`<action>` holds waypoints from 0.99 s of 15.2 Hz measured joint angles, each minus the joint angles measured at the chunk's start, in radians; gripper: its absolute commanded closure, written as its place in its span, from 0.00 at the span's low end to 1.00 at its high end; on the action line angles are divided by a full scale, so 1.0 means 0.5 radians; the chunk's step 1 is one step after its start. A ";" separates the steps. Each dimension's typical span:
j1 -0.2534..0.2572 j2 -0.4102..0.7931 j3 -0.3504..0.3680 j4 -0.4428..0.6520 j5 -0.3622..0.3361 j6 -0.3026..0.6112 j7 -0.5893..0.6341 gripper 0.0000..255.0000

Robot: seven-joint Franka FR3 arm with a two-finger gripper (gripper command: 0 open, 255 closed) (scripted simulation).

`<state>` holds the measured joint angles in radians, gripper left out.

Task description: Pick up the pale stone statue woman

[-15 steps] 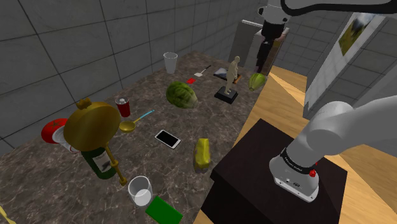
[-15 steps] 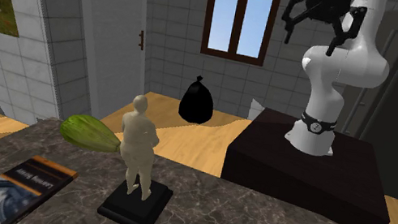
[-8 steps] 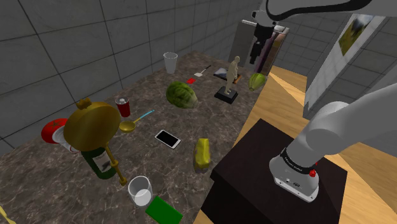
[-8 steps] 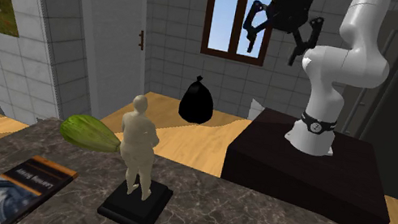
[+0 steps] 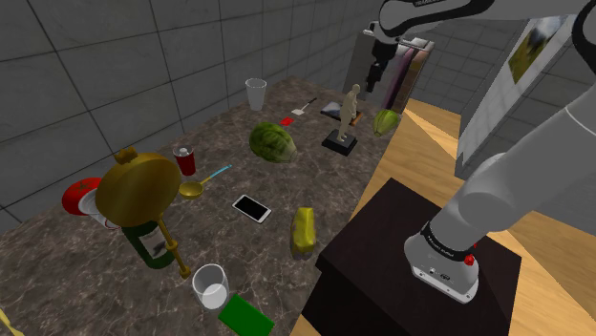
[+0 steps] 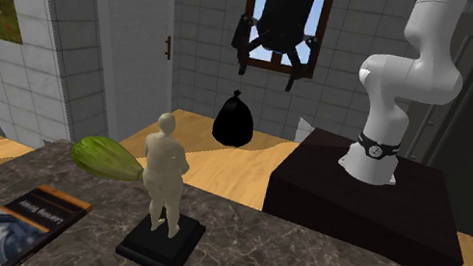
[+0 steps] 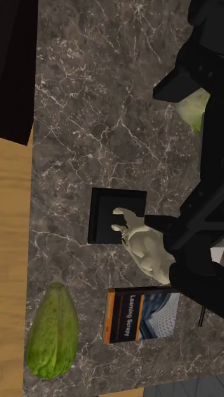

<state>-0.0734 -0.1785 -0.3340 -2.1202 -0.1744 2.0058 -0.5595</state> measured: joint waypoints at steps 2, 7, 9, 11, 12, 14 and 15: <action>-0.010 0.141 -0.039 0.091 0.048 0.065 -0.071 0.00; -0.073 0.515 -0.119 0.402 0.217 0.158 -0.290 0.00; -0.118 0.687 -0.136 0.557 0.305 0.182 -0.385 0.00; -0.156 0.834 -0.134 0.714 0.377 0.177 -0.445 0.00; -0.189 0.930 -0.132 0.821 0.423 0.169 -0.489 0.00; -0.225 1.033 -0.126 0.919 0.471 0.176 -0.529 0.00; -0.232 1.062 -0.121 0.933 0.484 0.191 -0.535 0.00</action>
<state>-0.1893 0.3523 -0.3947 -1.6538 0.0675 2.1014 -0.8272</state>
